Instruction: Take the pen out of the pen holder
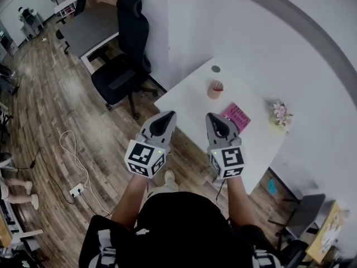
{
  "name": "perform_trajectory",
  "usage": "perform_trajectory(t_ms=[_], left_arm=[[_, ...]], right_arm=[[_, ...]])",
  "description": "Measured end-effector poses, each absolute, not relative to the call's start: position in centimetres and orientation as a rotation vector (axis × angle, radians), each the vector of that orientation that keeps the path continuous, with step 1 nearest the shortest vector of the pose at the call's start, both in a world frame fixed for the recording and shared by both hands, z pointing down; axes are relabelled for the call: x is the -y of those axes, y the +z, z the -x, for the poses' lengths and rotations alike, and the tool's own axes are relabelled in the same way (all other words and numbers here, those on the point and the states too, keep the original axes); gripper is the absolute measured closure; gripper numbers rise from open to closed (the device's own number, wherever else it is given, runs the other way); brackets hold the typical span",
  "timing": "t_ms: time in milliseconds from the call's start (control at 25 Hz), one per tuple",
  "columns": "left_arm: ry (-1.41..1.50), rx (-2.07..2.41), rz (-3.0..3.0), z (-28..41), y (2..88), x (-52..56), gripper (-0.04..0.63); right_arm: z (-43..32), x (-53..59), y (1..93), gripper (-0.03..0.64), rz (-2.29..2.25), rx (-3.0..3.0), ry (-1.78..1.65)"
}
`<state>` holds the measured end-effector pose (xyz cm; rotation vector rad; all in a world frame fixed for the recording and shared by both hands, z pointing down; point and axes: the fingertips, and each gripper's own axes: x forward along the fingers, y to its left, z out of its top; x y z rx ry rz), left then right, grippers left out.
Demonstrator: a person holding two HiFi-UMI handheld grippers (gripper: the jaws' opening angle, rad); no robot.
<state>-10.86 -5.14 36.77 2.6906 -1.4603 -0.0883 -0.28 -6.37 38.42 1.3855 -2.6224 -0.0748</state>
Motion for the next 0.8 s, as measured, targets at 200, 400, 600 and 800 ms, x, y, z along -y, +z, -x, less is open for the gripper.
perform_trajectory(t_ms=[200, 400, 600, 800], left_arm=[[-0.073, 1.441, -2.700, 13.0, 37.1, 9.0, 0.580], [-0.049, 1.413, -2.702, 14.4, 37.9, 12.0, 0.580], [-0.023, 1.372, -2.709, 14.5, 38.6, 14.2, 0.580], [-0.021, 1.298, -2.727, 13.4, 38.7, 15.5, 0.580]], right_arm=[[2.1, 10.1, 38.6, 0.583, -1.412, 2.602, -0.075], [3.2, 13.1, 39.0, 0.583, -1.448, 2.575, -0.049], [3.7, 15.3, 39.8, 0.583, -1.455, 2.550, -0.029], [3.1, 16.9, 40.1, 0.583, -1.485, 2.530, -0.014]])
